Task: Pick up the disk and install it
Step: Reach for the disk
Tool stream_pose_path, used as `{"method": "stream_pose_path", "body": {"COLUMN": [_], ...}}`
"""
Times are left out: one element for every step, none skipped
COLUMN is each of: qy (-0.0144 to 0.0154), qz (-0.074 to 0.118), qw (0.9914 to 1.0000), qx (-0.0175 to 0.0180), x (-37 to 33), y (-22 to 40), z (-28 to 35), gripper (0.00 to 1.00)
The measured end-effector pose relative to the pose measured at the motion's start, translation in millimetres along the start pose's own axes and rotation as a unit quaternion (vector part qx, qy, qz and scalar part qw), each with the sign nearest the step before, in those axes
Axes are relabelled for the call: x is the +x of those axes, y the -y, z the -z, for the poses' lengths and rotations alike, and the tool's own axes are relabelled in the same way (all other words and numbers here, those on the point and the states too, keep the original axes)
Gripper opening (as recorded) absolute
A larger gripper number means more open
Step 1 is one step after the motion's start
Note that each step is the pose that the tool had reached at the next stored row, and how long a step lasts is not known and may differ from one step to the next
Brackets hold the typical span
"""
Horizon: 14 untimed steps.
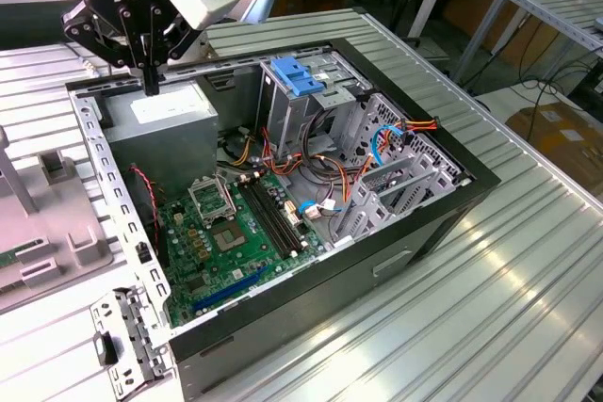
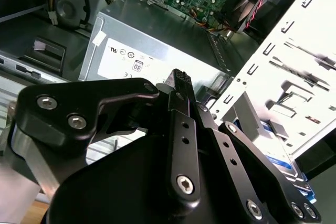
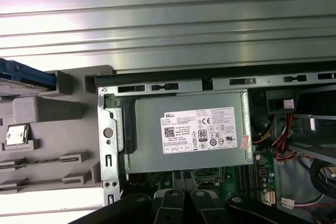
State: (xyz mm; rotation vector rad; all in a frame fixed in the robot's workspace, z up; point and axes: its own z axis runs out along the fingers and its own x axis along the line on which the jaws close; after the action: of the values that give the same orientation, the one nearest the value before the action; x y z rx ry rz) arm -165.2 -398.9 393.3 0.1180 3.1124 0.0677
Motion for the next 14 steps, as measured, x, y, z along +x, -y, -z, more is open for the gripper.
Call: {"method": "stream_pose_path", "body": {"qy": [0.0,0.0,0.0,0.0,0.0,0.0,0.0,0.0,0.0,0.0,0.0,0.0,0.0,0.0], "qz": [0.0,0.0,0.0,0.0,0.0,0.0,0.0,0.0,0.0,0.0,0.0,0.0,0.0,0.0], "qw": [1.0,1.0,1.0,1.0,1.0,1.0,1.0,1.0,1.0,1.0,1.0,1.0,1.0,1.0], "qx": [0.0,0.0,0.0,0.0,0.0,0.0,0.0,0.0,0.0,0.0,0.0,0.0,0.0,0.0], "x": [0.7,1.2,1.9,2.4,3.3,4.4,5.6,6.9,7.8,8.6,9.6,10.4,11.4,12.1], "y": [0.0,0.1,0.1,0.2,0.3,0.4,0.5,0.5,0.6,0.7,0.7,0.8,0.9,0.9], "z": [0.0,0.1,0.1,0.0,0.1,0.1,0.2,0.2,0.2,0.3,0.3,0.3,0.4,0.4], "gripper": [0.11,0.11,0.11,0.11,0.11,0.11,0.11,0.11,0.11,0.11,0.11,0.11,0.11,0.11]}}
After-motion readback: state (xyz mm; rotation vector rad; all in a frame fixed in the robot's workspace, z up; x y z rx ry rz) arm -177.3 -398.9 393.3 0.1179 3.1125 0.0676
